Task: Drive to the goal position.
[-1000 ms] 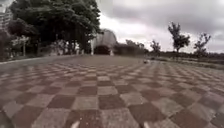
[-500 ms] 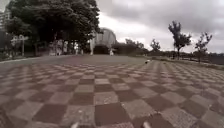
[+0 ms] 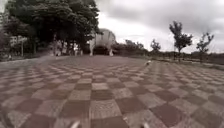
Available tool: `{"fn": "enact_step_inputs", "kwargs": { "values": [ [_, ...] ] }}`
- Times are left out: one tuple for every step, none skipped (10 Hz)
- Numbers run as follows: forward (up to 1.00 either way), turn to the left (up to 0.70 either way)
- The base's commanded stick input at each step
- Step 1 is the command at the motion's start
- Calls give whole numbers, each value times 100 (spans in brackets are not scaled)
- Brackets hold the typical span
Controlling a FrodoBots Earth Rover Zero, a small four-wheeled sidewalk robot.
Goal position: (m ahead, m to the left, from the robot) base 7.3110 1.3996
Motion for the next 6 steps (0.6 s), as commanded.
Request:
{"fn": "enact_step_inputs", "kwargs": {
  "values": [
    [50, 3],
    [50, 3],
    [50, 0],
    [50, 0],
    [50, 0],
    [50, 7]
  ]
}}
